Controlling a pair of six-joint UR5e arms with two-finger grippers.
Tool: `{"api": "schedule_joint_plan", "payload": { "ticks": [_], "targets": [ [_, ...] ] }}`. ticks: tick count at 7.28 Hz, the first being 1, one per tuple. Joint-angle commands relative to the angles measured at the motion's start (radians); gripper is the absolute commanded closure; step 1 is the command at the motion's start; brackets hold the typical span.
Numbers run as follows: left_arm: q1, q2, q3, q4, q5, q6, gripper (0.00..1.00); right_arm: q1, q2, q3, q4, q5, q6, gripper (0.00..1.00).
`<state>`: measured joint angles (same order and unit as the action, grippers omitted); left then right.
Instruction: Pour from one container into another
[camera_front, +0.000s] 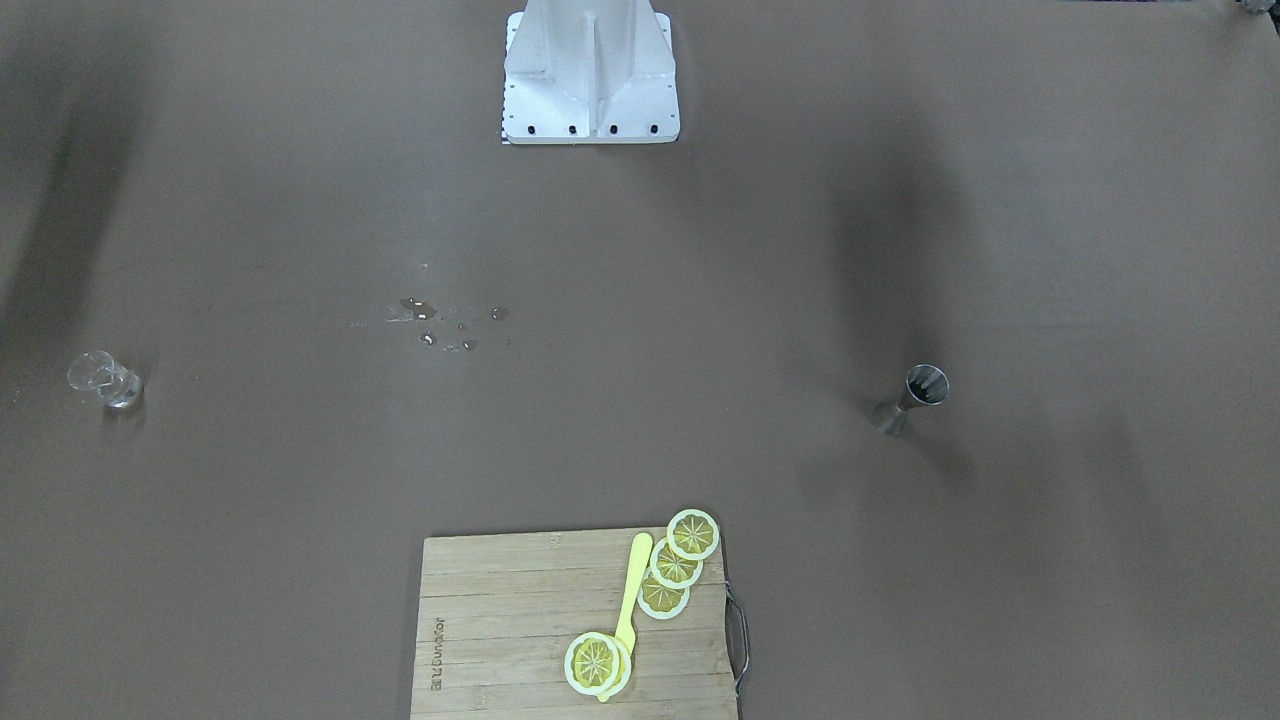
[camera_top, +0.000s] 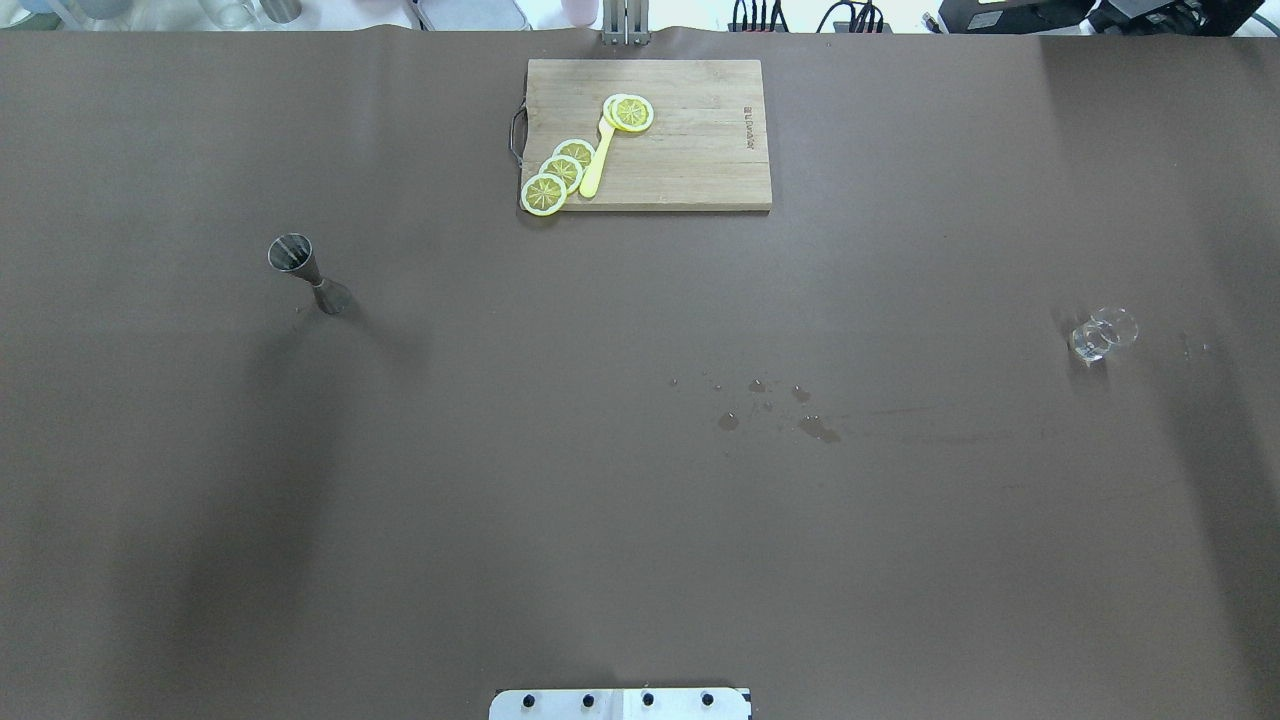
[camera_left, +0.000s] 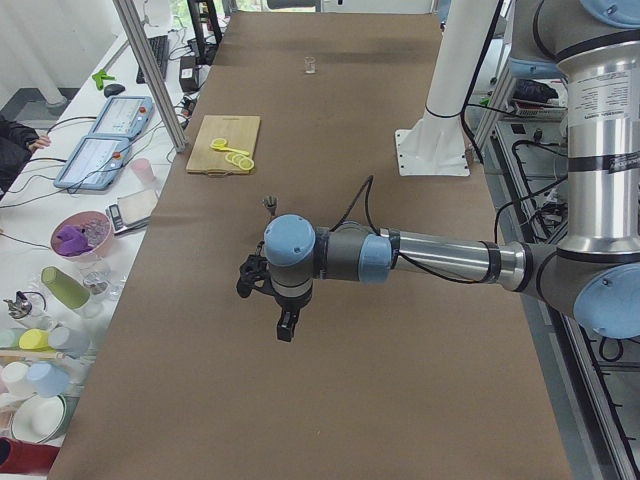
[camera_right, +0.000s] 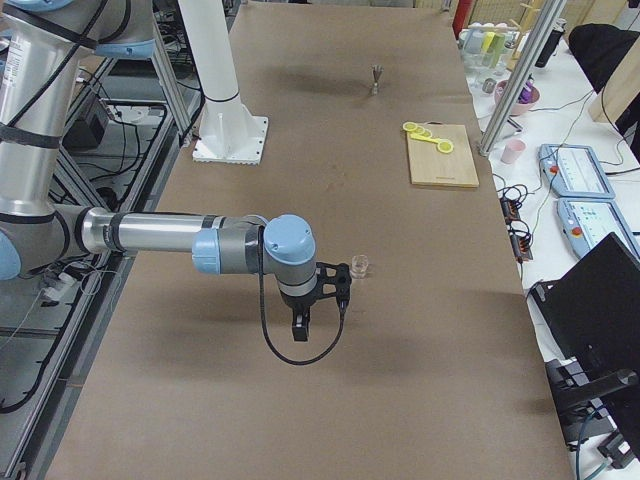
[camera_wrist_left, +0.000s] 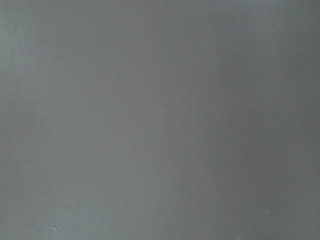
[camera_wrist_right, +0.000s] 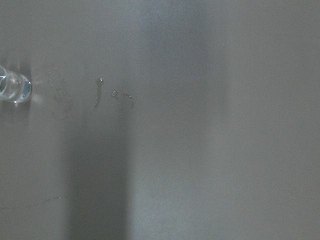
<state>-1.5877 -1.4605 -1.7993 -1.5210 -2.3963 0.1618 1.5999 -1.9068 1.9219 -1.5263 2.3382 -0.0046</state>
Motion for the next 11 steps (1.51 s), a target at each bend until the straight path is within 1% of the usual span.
{"api": "schedule_joint_plan", "payload": {
  "ticks": [1, 2, 3, 5, 8, 9, 11],
  "targets": [
    [0.000, -0.020, 0.003, 0.001, 0.000, -0.005, 0.02, 0.000, 0.000, -0.001, 0.000, 0.000, 0.000, 0.00],
    [0.000, -0.032, -0.002, 0.001, 0.000, -0.020, 0.02, 0.000, 0.000, -0.001, 0.000, 0.001, 0.000, 0.00],
    [0.000, -0.032, -0.032, -0.001, -0.001, -0.103, 0.02, 0.000, 0.000, -0.001, 0.000, 0.001, 0.000, 0.00],
    [0.002, -0.072, -0.032, -0.002, 0.000, -0.155, 0.02, 0.000, 0.000, -0.001, 0.000, 0.000, 0.000, 0.00],
    [0.005, -0.176, -0.054, -0.002, 0.000, -0.312, 0.02, 0.000, 0.000, -0.001, 0.000, 0.000, 0.000, 0.00],
    [0.011, -0.191, -0.087, -0.022, 0.003, -0.383, 0.02, 0.000, 0.000, -0.001, 0.000, 0.000, 0.000, 0.00],
    [0.078, -0.196, -0.103, -0.140, 0.012, -0.537, 0.02, 0.000, 0.000, -0.001, 0.000, 0.000, 0.000, 0.00]
  ]
}}
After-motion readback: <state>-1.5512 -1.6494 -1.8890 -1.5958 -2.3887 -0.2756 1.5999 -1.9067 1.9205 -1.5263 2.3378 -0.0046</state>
